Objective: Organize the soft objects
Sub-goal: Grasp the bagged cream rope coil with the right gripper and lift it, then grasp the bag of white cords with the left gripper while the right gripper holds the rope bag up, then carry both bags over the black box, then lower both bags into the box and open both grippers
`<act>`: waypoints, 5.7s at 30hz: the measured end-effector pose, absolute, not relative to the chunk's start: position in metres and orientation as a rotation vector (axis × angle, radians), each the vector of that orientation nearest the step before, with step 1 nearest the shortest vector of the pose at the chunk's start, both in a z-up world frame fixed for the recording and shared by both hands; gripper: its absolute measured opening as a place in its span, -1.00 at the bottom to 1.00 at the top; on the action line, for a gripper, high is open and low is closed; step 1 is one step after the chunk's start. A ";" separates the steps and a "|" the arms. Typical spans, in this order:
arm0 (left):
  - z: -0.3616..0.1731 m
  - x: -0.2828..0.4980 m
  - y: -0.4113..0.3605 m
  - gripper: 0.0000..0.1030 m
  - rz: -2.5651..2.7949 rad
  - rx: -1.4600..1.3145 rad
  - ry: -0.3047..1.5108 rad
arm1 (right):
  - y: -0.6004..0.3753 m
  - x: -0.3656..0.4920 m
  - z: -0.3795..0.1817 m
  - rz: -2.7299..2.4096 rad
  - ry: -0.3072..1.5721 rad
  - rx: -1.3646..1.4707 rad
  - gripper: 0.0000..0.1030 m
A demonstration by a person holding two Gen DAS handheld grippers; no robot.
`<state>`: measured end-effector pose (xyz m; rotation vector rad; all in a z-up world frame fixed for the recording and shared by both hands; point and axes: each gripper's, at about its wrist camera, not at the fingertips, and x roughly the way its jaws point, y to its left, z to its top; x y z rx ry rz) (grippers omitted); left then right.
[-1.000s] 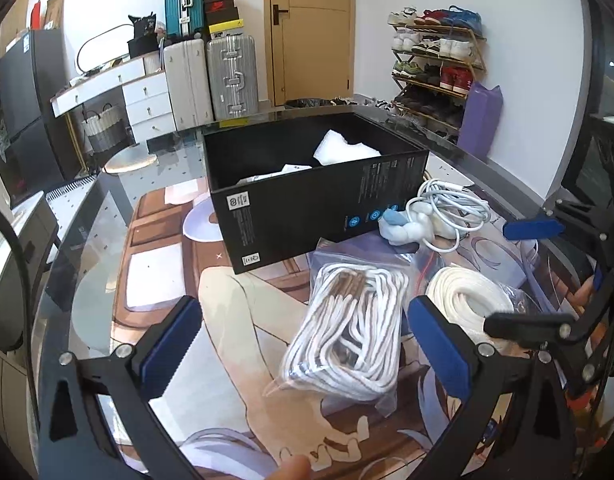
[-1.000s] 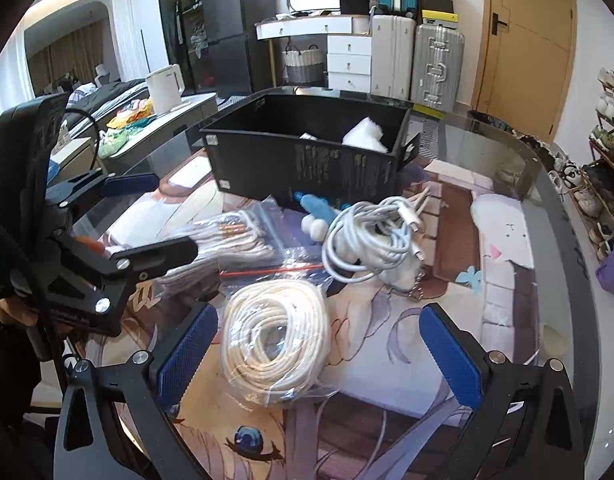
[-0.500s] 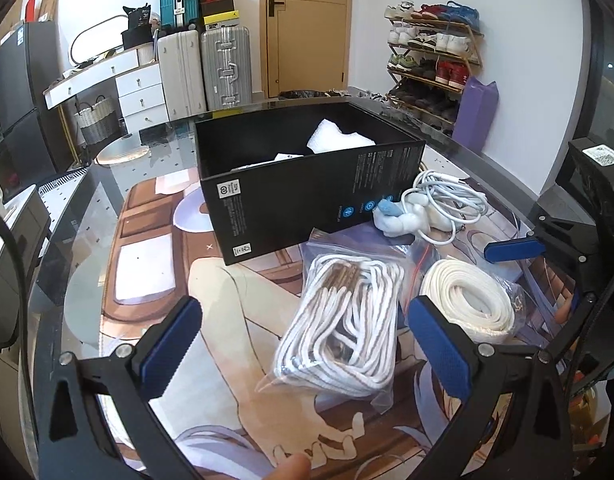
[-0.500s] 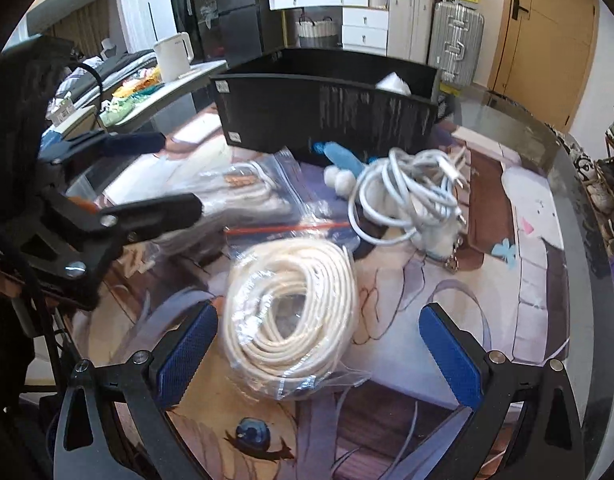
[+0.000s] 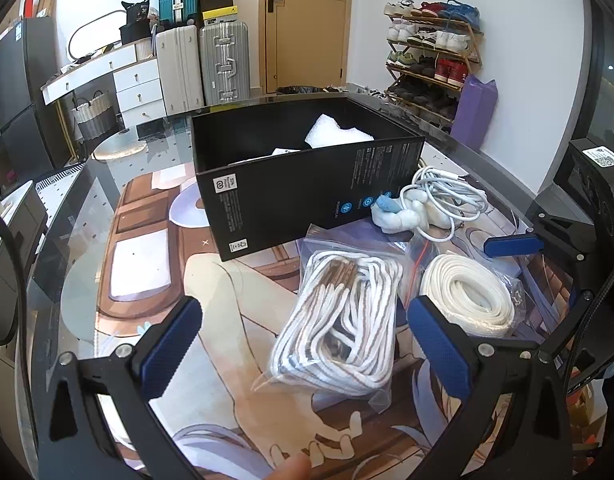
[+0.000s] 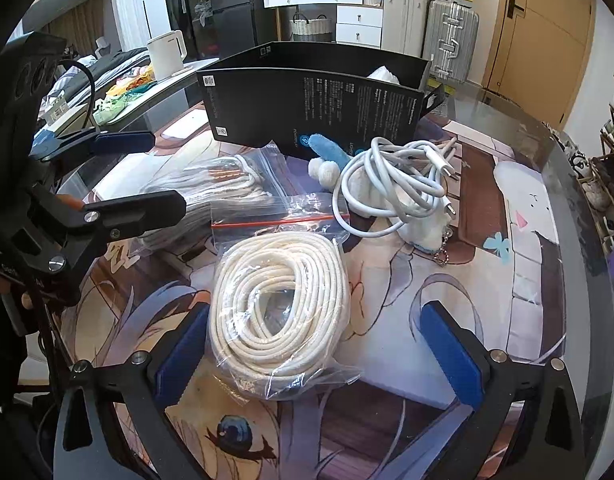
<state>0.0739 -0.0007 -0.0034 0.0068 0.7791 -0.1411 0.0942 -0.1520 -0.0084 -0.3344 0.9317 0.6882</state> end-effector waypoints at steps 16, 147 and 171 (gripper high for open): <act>-0.005 0.072 -0.003 1.00 -0.140 0.017 0.778 | -0.141 0.078 -0.001 0.772 0.870 -0.391 0.09; 0.030 0.192 0.012 -0.17 0.001 -0.082 0.790 | -0.090 0.225 0.060 0.719 0.827 -0.321 -0.15; 0.056 0.153 0.018 0.79 -0.008 -0.035 0.698 | -0.115 0.197 0.079 0.732 0.758 -0.259 0.90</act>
